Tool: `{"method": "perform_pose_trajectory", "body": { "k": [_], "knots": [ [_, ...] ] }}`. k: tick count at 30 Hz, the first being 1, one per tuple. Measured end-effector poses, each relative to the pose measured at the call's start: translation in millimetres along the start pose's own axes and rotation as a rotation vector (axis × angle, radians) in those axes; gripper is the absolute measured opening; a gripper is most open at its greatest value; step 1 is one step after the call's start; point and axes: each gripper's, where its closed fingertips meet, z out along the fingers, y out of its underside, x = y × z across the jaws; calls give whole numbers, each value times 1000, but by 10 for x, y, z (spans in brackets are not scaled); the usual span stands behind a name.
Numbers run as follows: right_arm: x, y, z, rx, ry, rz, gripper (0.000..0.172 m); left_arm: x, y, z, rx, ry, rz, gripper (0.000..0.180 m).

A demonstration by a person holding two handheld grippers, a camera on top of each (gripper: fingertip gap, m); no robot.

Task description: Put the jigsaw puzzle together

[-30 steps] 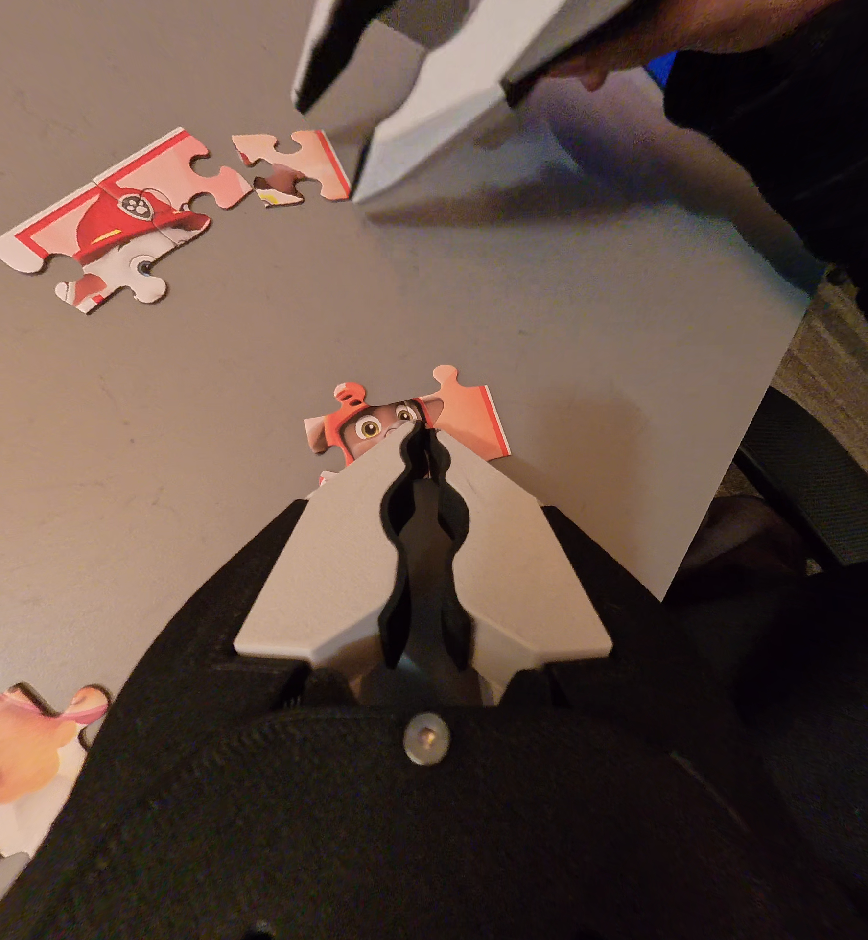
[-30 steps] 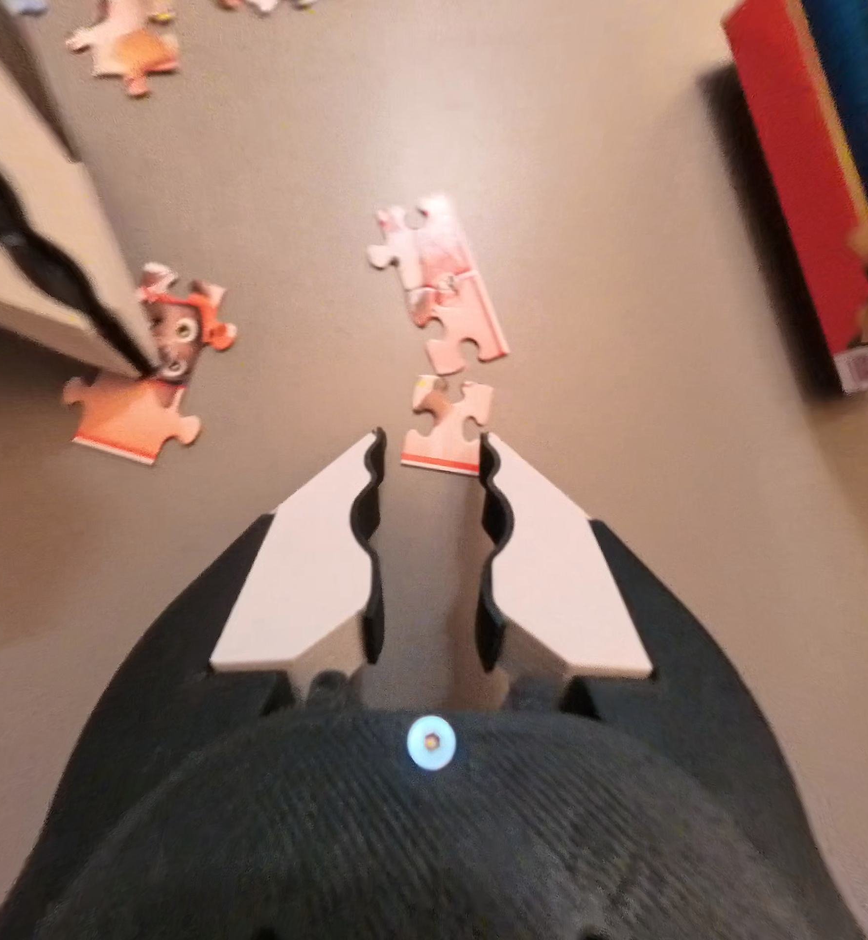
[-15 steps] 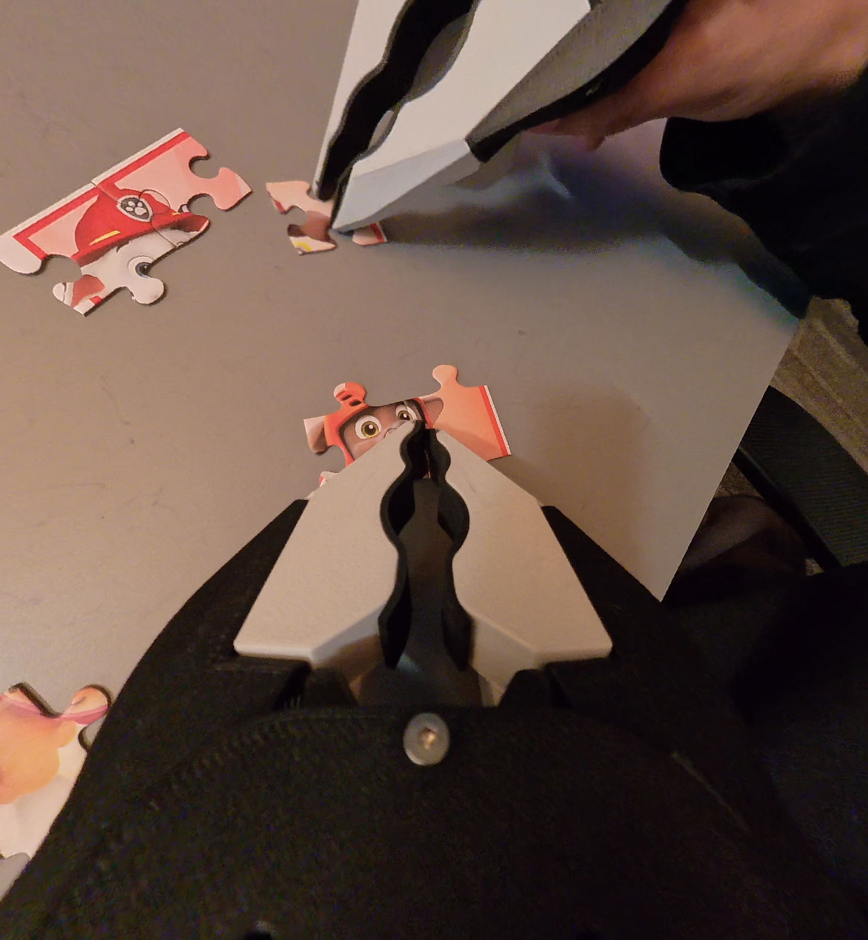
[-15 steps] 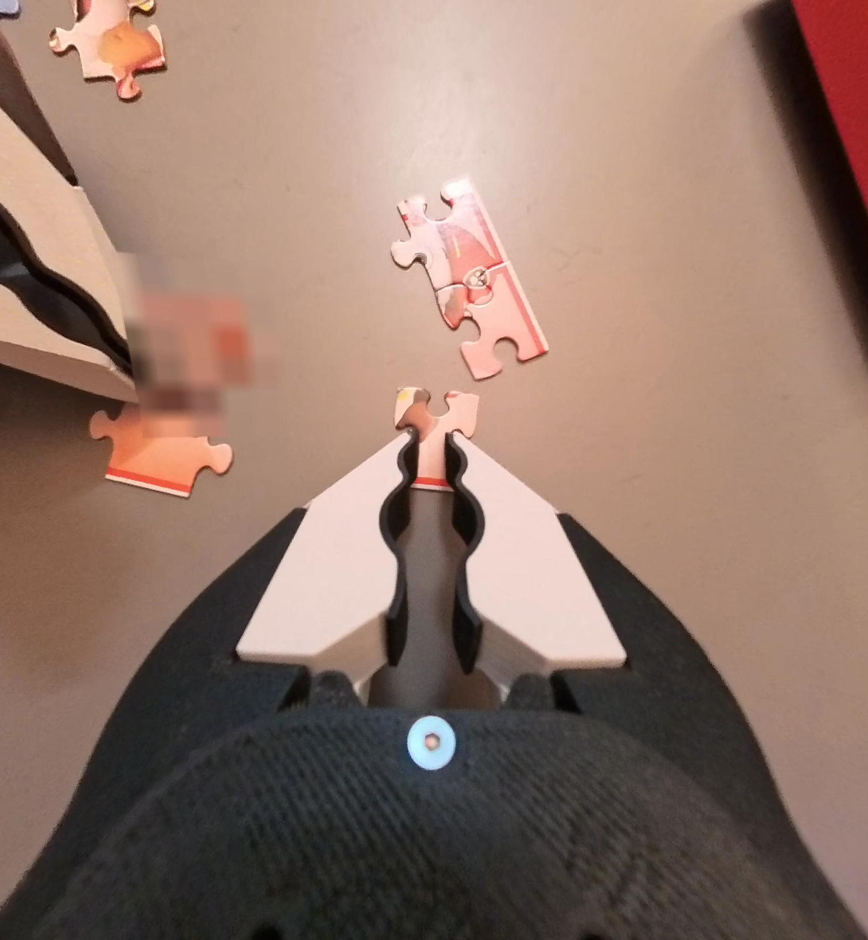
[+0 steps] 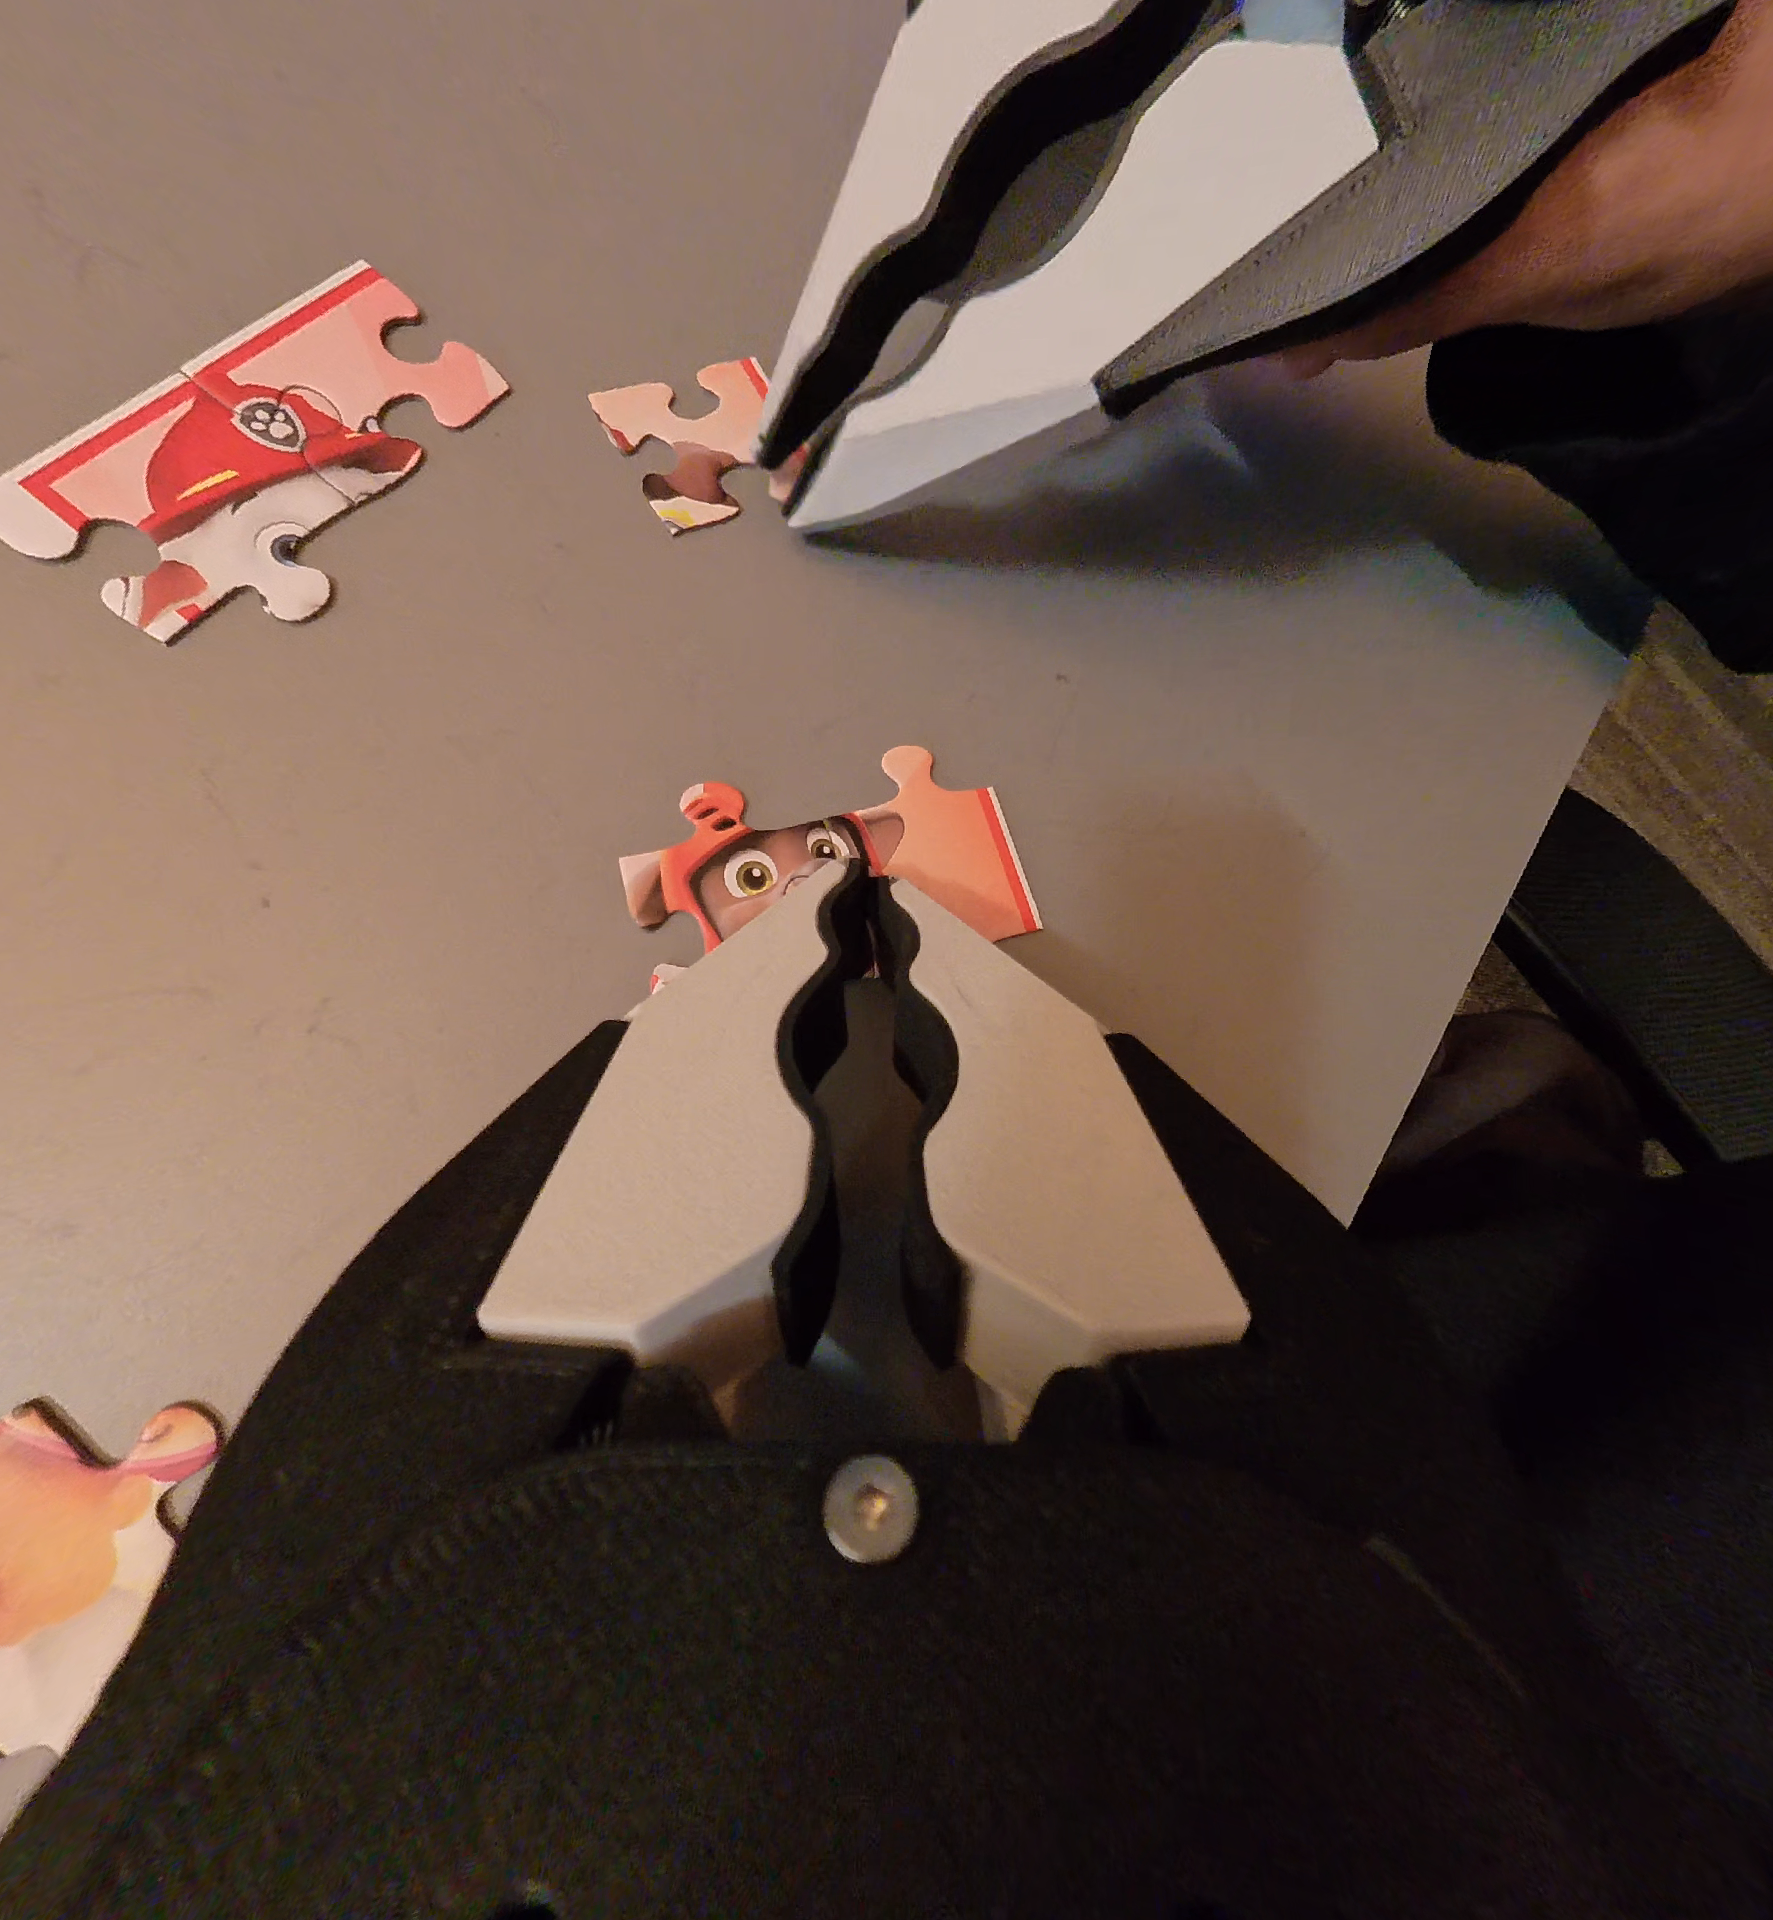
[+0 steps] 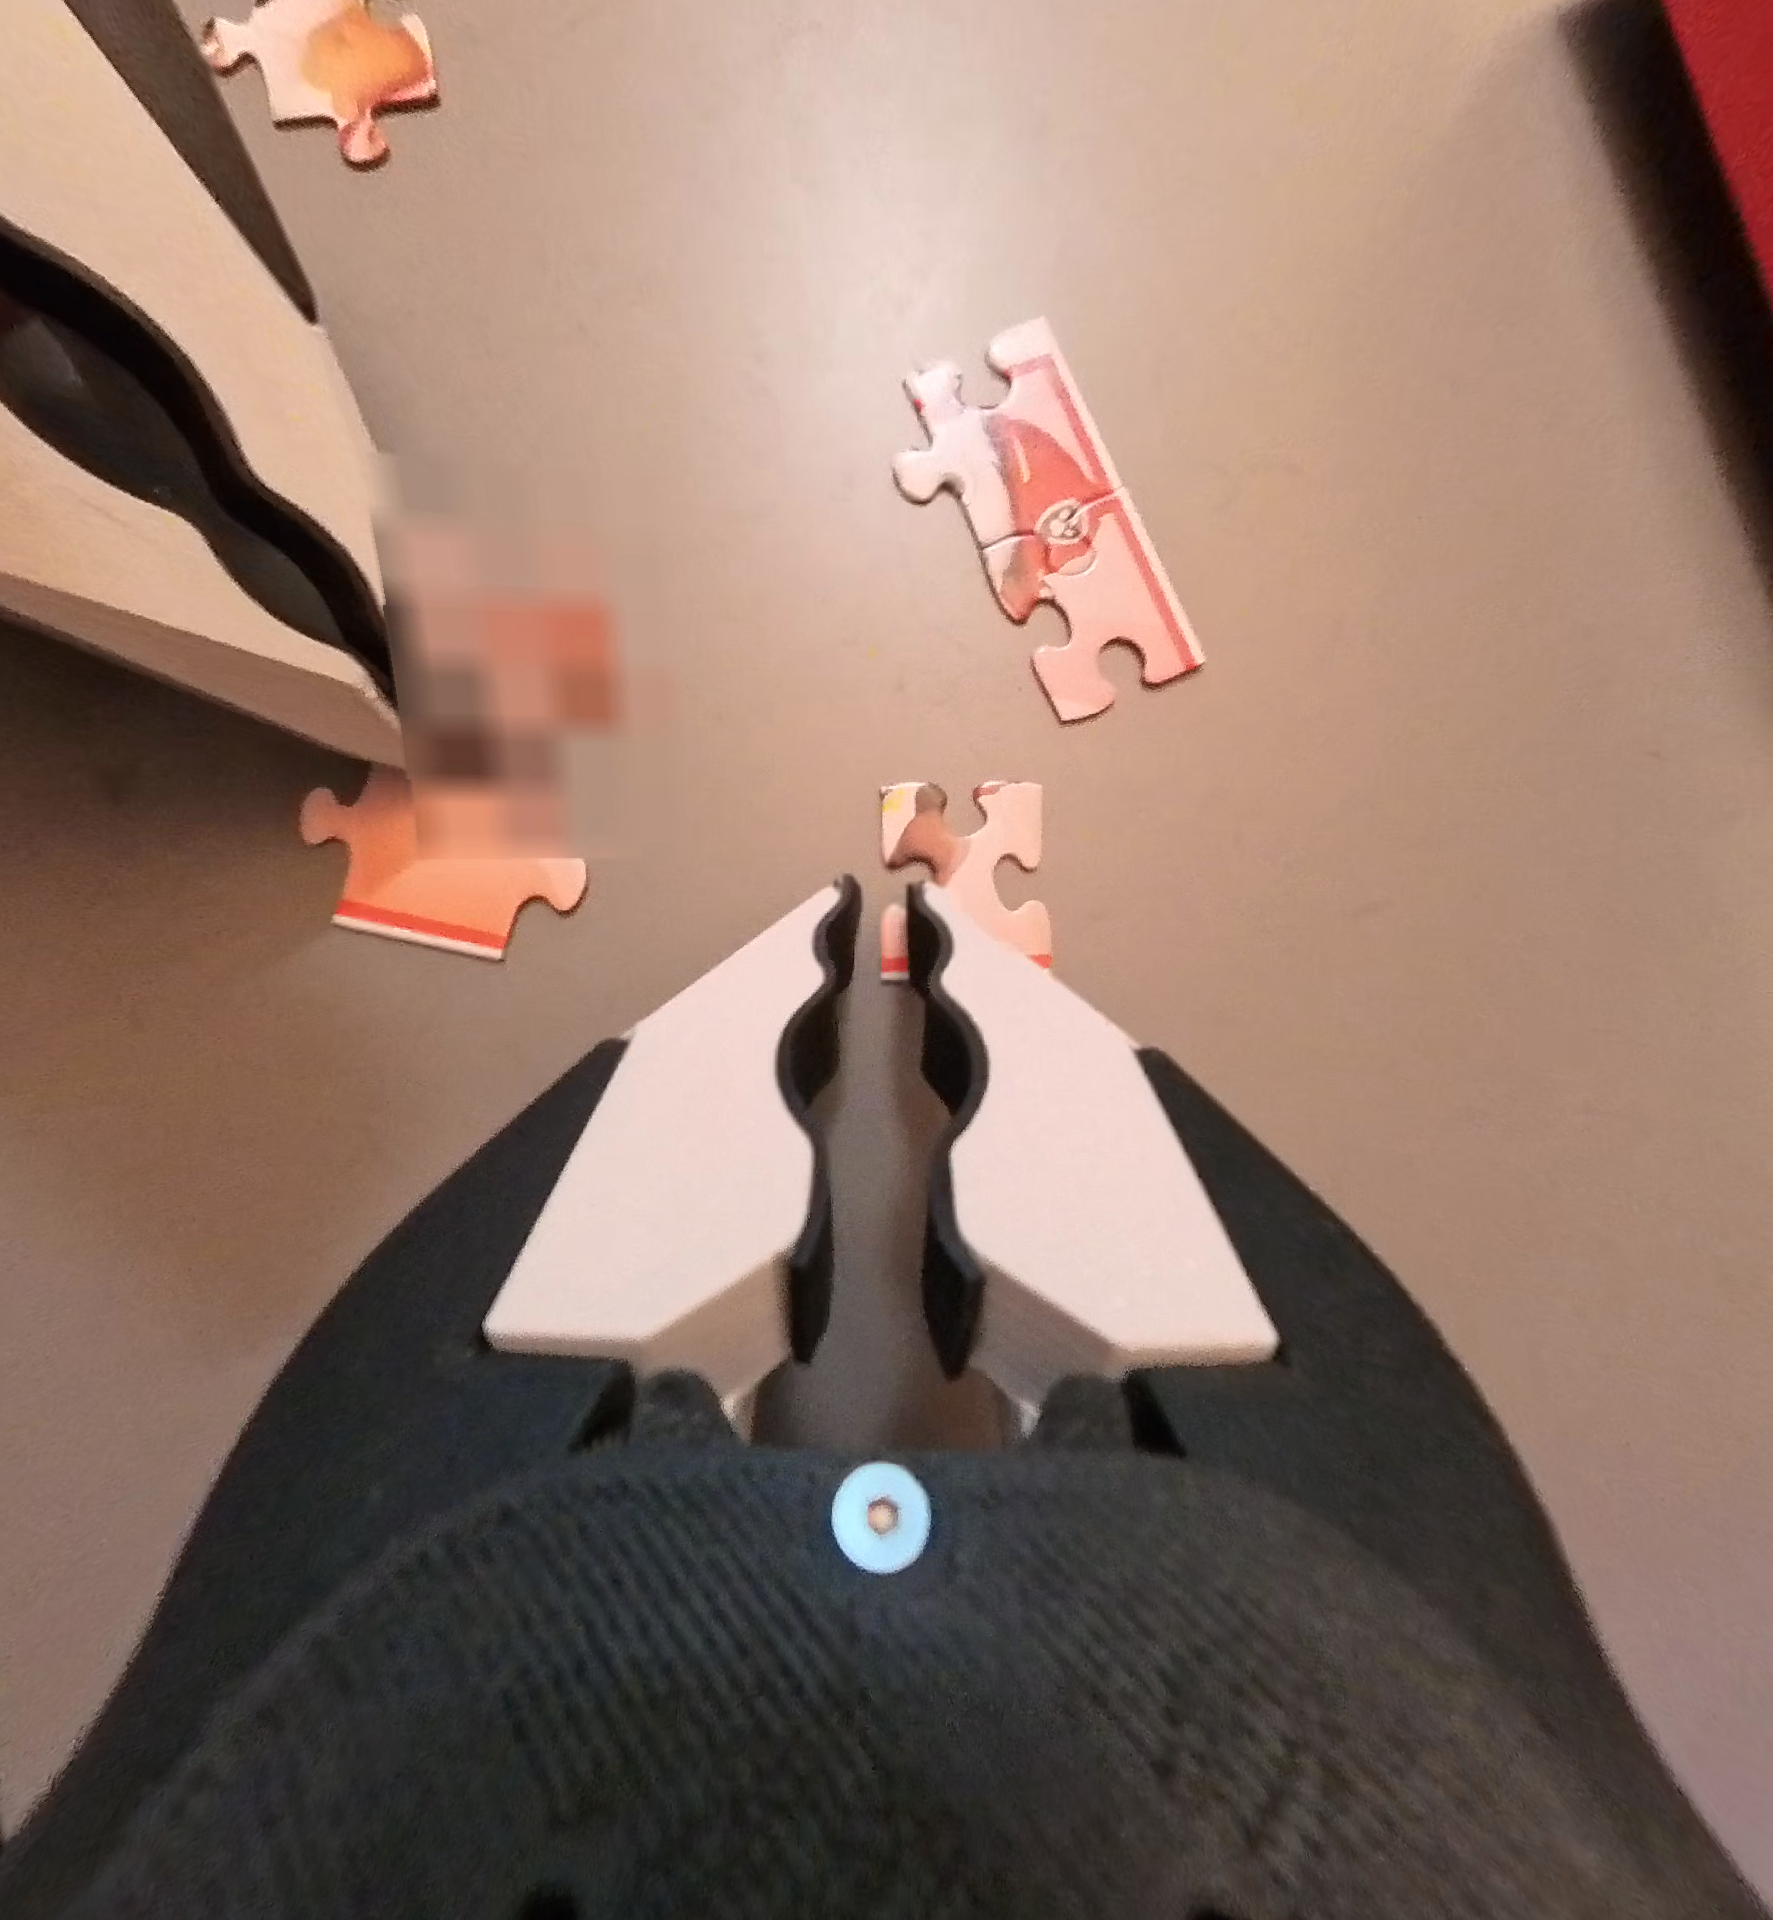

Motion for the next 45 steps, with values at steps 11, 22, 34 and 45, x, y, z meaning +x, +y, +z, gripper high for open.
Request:
{"method": "perform_pose_trajectory", "body": {
  "k": [11,22,34,45],
  "knots": [
    [126,67,21,46,-14,92,41,2,-1,1,0,1,-1,0],
    [74,70,-8,55,-5,85,30,1,-1,1,0,-2,2,0],
    [289,33,-49,84,47,110,51,2,-2,2,0,-1,1,0],
    [122,103,-7,43,5,113,31,0,-3,1,1,-4,3,0]
  ]
}}
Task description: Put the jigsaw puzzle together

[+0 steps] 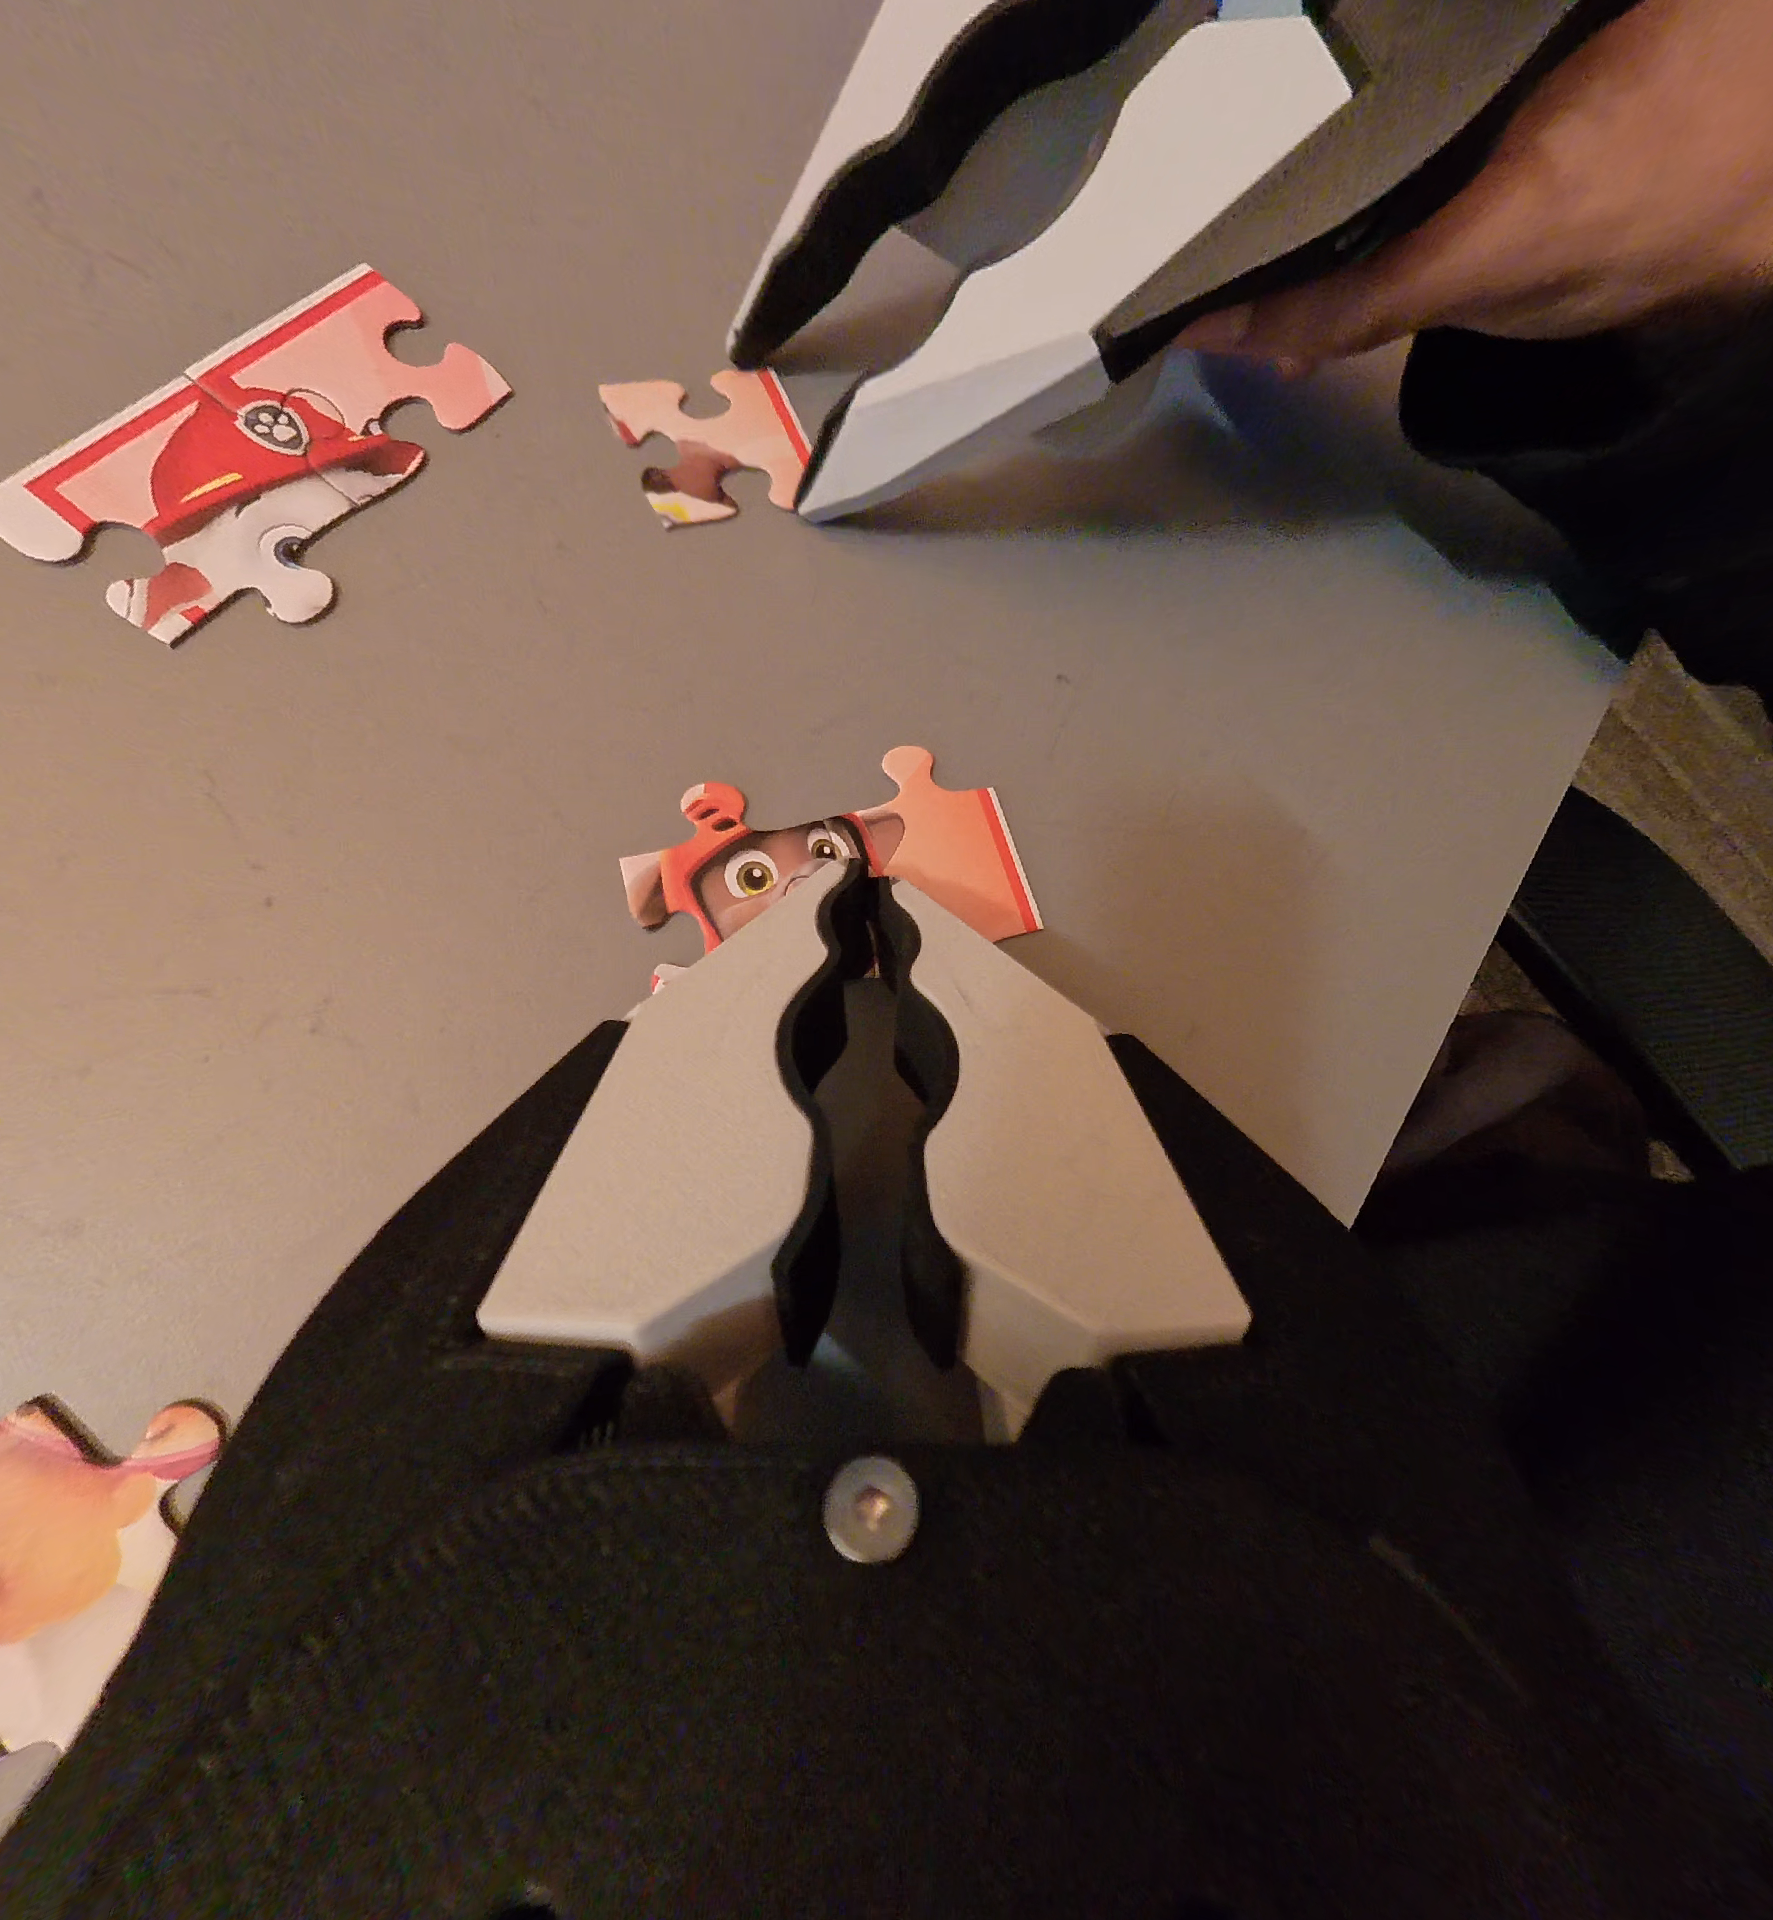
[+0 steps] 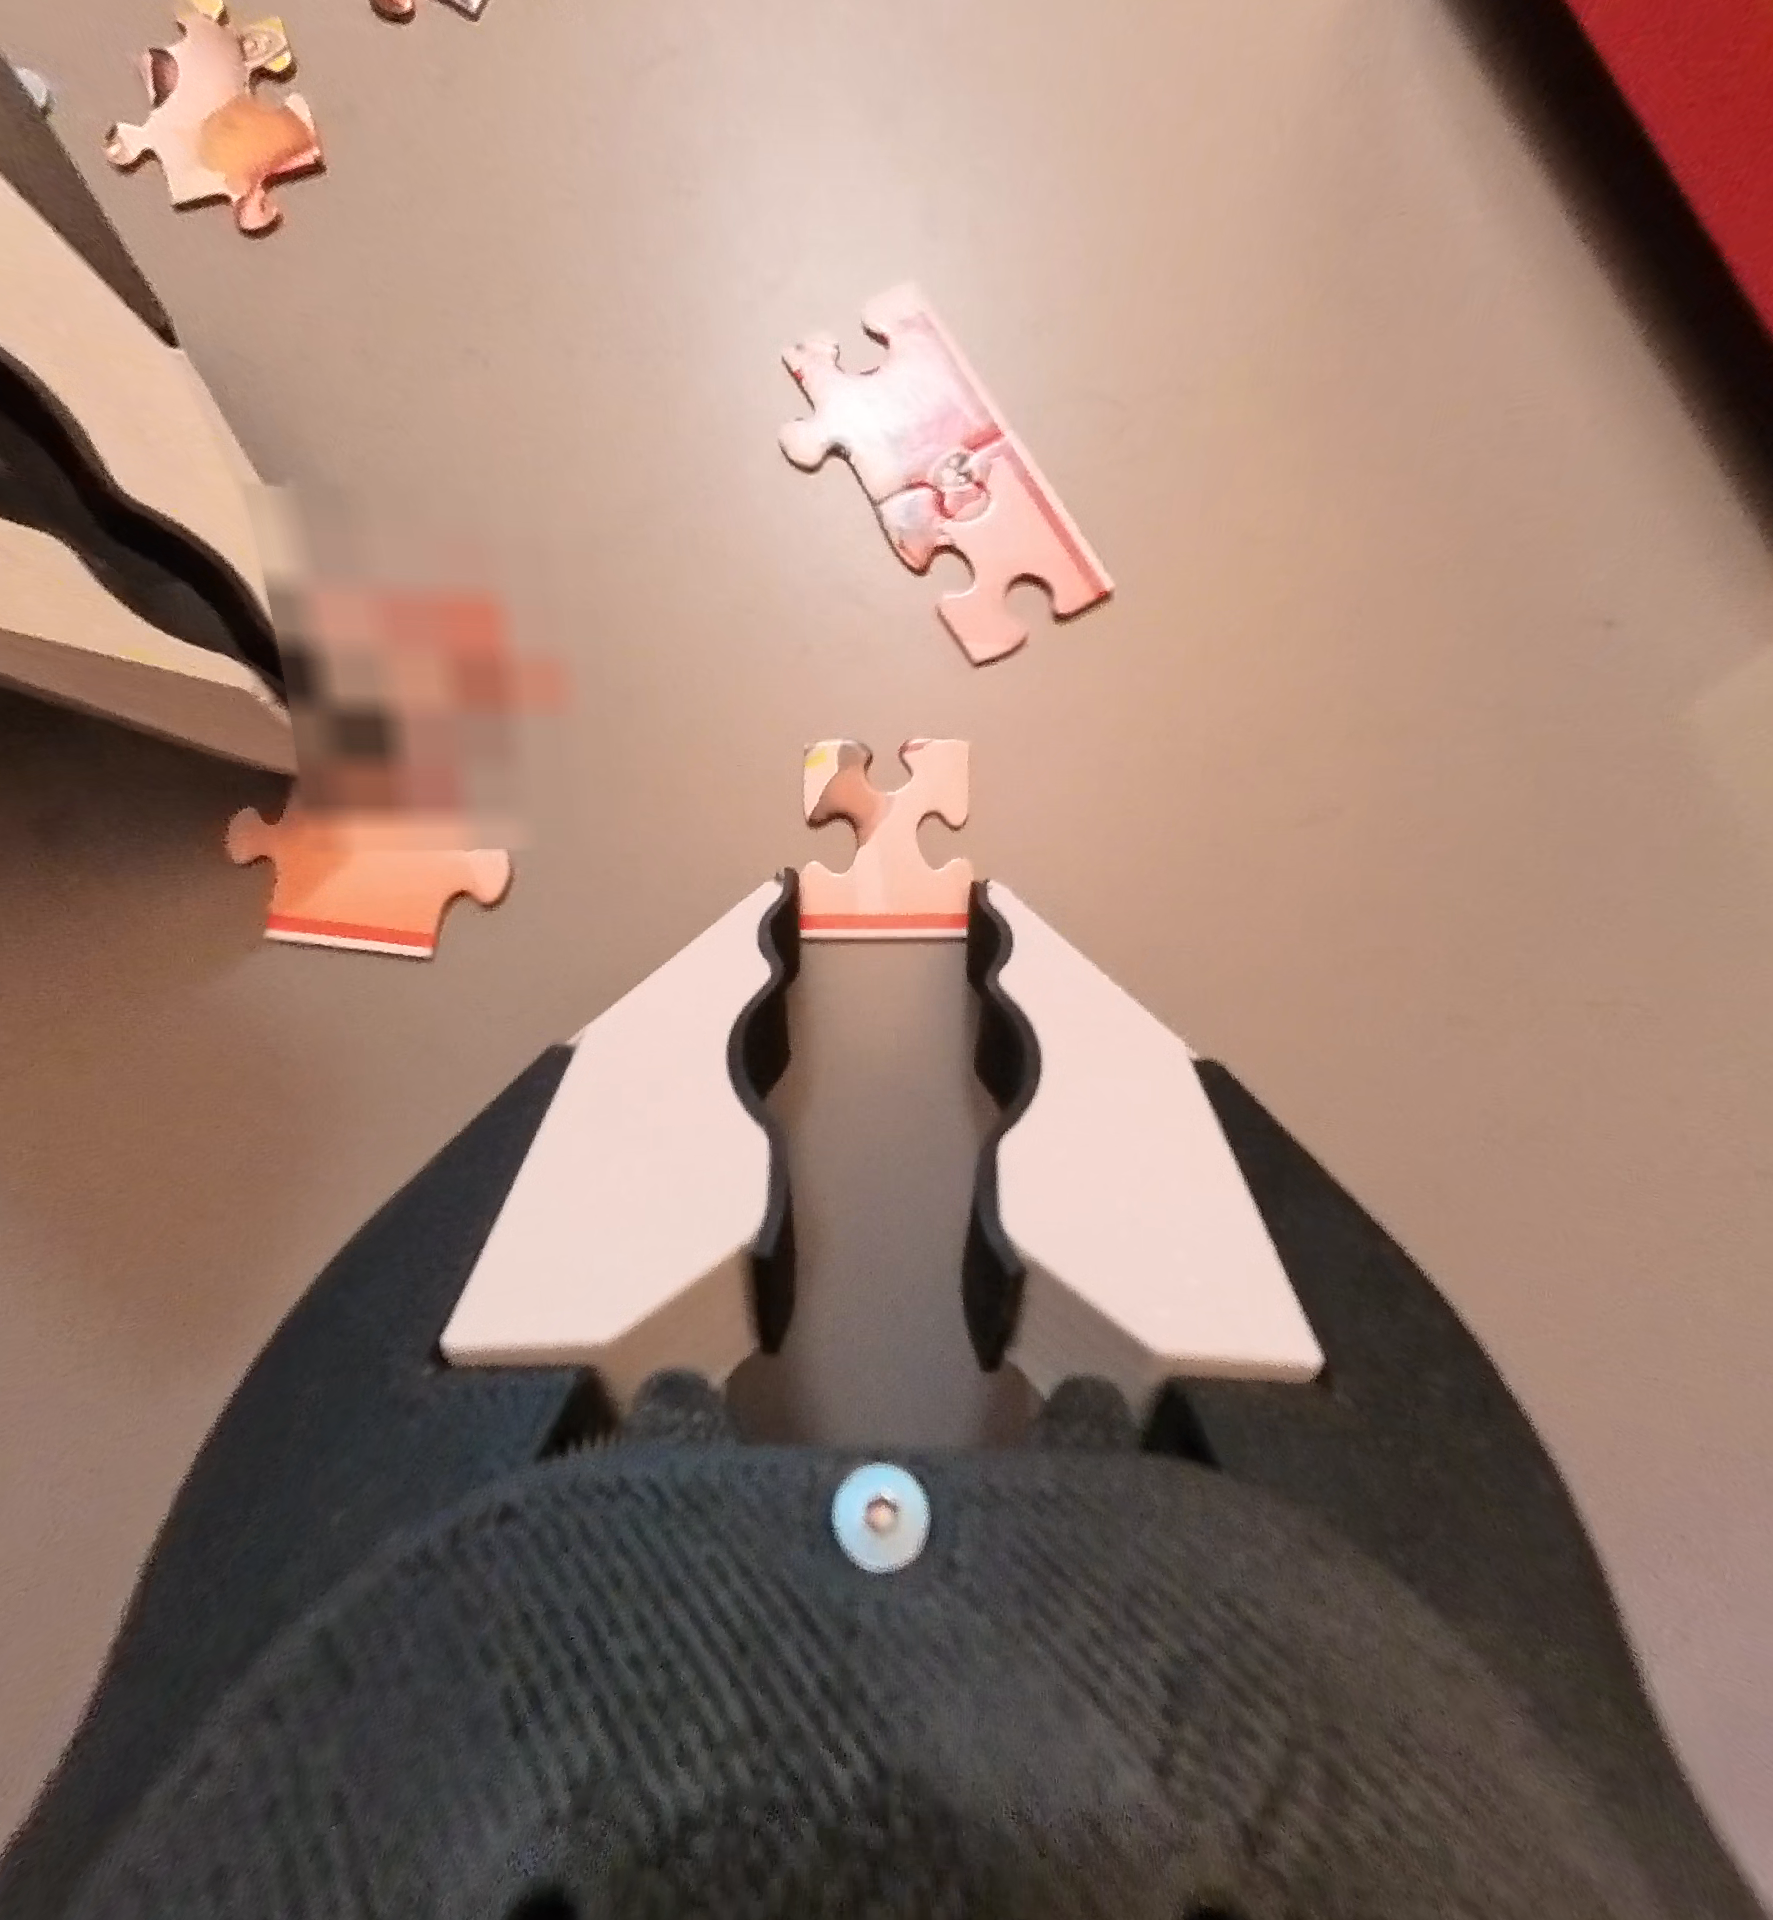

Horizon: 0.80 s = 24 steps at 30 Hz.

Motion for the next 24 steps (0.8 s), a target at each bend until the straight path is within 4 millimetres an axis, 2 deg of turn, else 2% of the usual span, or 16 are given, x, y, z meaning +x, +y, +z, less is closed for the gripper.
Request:
{"method": "perform_pose_trajectory", "body": {
  "k": [8,16,24],
  "knots": [
    [-258,57,-56,3,-5,23,31,-1,0,-1,0,-17,16,0],
    [-611,41,-82,2,-107,123,31,0,2,1,-2,-24,24,0],
    [-634,70,-66,-66,45,28,31,0,3,0,-2,-25,25,0]
  ]
}}
